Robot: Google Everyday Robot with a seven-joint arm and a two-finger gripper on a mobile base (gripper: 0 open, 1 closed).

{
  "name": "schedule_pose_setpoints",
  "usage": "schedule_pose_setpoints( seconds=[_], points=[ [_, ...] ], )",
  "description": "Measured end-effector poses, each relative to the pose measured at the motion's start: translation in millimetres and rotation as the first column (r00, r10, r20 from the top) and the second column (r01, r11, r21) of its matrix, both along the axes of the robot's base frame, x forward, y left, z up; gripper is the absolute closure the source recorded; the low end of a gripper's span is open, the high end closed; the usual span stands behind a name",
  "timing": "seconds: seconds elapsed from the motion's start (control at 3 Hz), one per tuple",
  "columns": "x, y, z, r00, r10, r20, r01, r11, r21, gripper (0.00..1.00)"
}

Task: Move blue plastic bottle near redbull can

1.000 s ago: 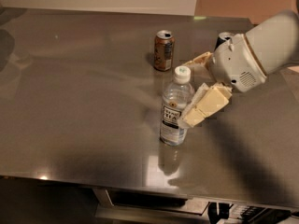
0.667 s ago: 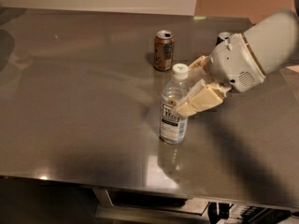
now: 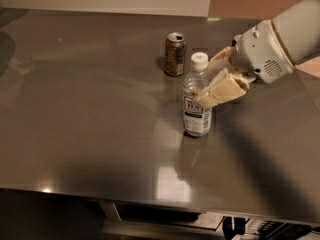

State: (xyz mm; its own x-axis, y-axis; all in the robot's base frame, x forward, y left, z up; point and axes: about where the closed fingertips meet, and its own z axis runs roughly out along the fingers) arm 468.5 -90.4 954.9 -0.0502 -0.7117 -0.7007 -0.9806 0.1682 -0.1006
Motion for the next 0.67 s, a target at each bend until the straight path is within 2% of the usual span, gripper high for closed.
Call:
schedule_pose_setpoints(
  seconds=[0.33,0.67],
  points=[
    [35,-32,8,0.994,-0.108,0.014,0.109,0.994,-0.02,1.0],
    [67,-68,11,0.9755,-0.22,-0.002,0.22,0.975,-0.009,1.0]
  ],
)
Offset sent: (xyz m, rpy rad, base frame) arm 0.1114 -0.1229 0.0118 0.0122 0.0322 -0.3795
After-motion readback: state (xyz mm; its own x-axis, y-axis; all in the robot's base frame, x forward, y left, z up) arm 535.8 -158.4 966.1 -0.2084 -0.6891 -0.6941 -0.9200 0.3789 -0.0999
